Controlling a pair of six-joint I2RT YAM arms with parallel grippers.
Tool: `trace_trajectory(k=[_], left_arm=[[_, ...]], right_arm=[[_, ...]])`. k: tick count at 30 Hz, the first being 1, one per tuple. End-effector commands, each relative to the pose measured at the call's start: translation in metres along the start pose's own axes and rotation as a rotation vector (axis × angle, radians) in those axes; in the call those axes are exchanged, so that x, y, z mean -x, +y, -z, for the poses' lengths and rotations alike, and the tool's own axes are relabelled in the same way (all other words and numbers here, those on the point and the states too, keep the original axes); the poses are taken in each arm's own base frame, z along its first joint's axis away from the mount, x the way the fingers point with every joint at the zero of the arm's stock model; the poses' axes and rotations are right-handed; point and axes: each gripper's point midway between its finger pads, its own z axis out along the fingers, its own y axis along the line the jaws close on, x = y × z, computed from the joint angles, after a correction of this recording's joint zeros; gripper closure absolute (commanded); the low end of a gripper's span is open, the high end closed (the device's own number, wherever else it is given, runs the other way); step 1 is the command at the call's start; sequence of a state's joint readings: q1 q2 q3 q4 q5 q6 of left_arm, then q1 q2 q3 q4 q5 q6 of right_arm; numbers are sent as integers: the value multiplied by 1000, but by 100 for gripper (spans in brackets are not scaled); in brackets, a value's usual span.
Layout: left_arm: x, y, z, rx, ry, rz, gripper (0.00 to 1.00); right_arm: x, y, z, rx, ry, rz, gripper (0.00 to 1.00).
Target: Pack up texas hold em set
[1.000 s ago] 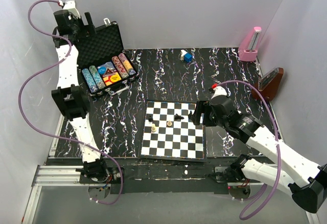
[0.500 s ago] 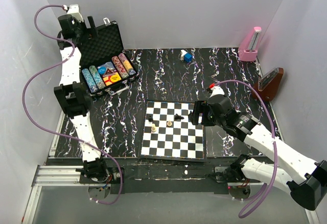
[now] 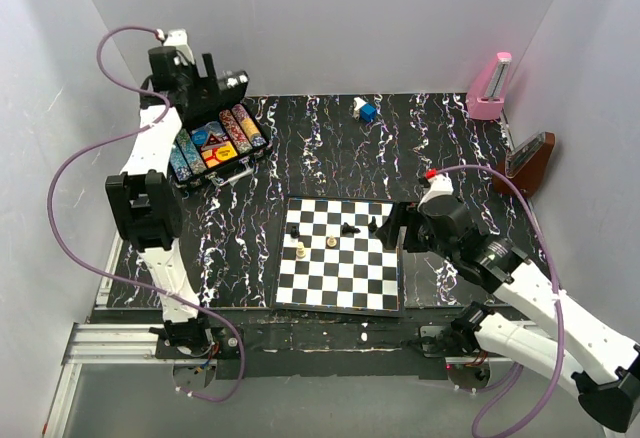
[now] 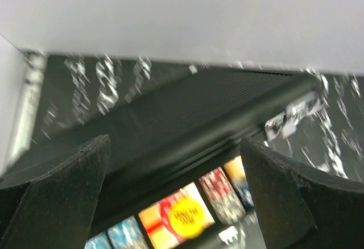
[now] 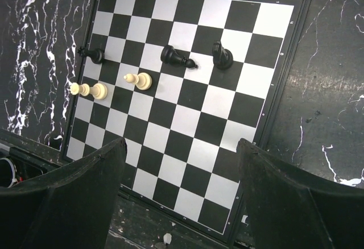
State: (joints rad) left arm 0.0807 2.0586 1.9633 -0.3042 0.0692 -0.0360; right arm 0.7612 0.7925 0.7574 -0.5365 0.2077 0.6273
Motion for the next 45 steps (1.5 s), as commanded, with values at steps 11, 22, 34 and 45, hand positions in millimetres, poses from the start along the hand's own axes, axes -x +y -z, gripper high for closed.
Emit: trace_trajectory(k=[11, 22, 34, 45], left_arm=[[8, -47, 126, -91, -25, 78, 2], [-87, -37, 111, -47, 243, 59, 2], [-120, -27, 86, -8, 361, 28, 17], [-158, -18, 58, 31, 438, 29, 30]], right_arm=[[3, -8, 14, 18, -84, -43, 15], [8, -3, 12, 4, -66, -35, 16], [43, 50, -23, 82, 19, 34, 19], [71, 123, -98, 206, 158, 42, 41]])
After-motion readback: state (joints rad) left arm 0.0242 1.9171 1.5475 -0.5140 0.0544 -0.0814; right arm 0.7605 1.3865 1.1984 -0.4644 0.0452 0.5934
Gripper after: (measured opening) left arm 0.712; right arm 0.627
